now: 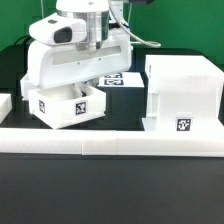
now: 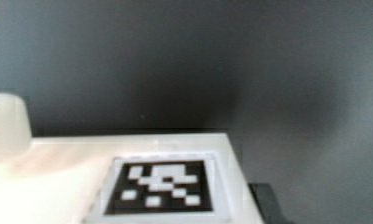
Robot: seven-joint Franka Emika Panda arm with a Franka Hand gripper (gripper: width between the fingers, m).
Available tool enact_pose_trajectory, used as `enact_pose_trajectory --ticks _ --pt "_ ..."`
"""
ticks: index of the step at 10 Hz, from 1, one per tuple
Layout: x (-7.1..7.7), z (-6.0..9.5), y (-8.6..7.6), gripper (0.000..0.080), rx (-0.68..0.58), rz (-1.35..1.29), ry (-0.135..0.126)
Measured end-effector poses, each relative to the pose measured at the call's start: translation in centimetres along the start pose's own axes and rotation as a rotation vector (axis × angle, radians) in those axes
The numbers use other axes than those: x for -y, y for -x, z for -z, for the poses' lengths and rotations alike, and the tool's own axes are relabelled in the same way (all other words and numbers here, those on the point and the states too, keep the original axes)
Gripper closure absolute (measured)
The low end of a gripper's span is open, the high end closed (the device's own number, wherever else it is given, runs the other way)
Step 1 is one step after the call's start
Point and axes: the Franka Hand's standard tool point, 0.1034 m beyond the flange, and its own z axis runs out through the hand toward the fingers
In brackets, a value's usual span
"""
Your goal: Assemble drawer
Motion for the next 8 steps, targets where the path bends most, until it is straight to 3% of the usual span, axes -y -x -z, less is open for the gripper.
enact_pose_trajectory --ticks 4,6,8 --pt "-0.3 -0.1 0.4 0.0758 0.017 0.300 0.009" --pt "0.3 0.1 -1.2 0.0757 0.040 0.502 0.008" --pt "0.1 0.0 -1.2 0.0757 0.049 0.613 0.012"
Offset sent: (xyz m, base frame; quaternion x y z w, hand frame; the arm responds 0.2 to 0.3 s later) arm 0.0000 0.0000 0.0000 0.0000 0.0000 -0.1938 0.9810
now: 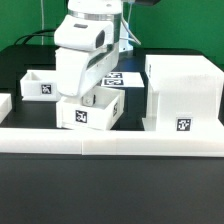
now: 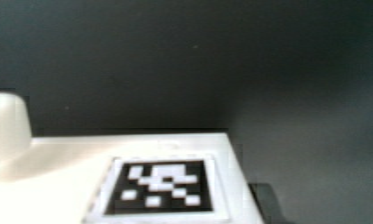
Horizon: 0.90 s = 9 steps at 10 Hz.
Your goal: Assemble drawer
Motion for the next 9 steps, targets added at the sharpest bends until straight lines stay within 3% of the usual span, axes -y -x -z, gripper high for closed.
enact_pose_trajectory --ticks 3,6,9 --pt "0.1 -0.2 -0.1 0.0757 0.001 0.038 -0.003" --pt "0.0 -0.7 -2.5 0.0757 -0.005 0.106 -0.001" --pt "0.0 -0.8 -2.1 0.0757 -0.001 0.107 -0.002"
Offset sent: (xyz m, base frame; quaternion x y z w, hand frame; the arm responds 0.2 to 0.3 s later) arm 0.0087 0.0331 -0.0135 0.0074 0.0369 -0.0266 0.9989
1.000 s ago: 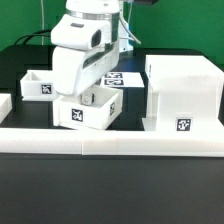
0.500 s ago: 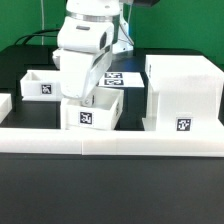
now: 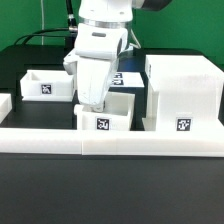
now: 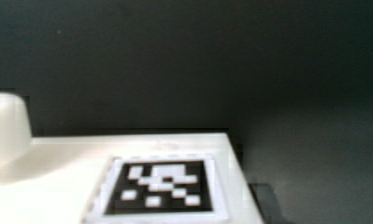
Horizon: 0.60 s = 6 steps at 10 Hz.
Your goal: Assemble drawer
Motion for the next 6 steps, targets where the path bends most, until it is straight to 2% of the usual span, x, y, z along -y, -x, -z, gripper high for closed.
enact_pose_trajectory --ticks 2,4,6 --pt "-0.1 0.1 0.0 0.0757 0.009 0.113 0.004" --pt "-0.2 0.1 0.0 0.0757 0.009 0.095 0.001" --pt "-1.1 0.7 -0.7 0.0757 0.011 0.070 -0.020"
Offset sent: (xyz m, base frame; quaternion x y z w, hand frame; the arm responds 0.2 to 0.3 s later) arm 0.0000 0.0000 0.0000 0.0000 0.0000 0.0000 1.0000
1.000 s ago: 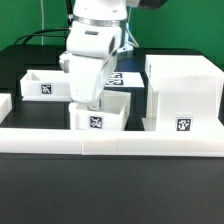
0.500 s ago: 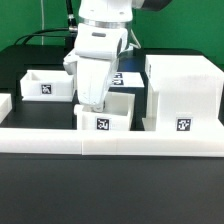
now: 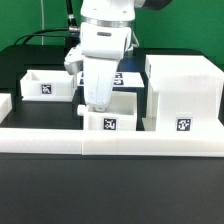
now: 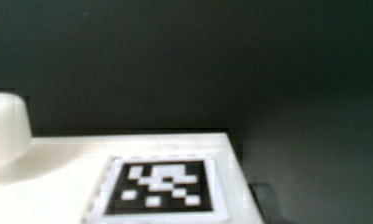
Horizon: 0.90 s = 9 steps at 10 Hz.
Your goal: Assemble drawer
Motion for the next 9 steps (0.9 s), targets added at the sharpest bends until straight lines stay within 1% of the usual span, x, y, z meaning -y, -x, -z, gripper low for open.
enact_pose_trajectory --ticks 1,2,3,8,9 --pt "-0.68 0.10 -0.24 0.0757 -0.004 -0.030 0.023" --pt "-0.79 0.01 -0.44 0.0757 -0.010 -0.054 0.049" --pt "-0.59 -0.12 -0.26 0.0757 -0.008 -0.056 0.041" --pt "-0.56 -0.21 -0.16 0.0757 -0.008 -0.060 0.040" --pt "-0.71 -0.07 -0.71 0.0757 -0.013 -0.082 0.043"
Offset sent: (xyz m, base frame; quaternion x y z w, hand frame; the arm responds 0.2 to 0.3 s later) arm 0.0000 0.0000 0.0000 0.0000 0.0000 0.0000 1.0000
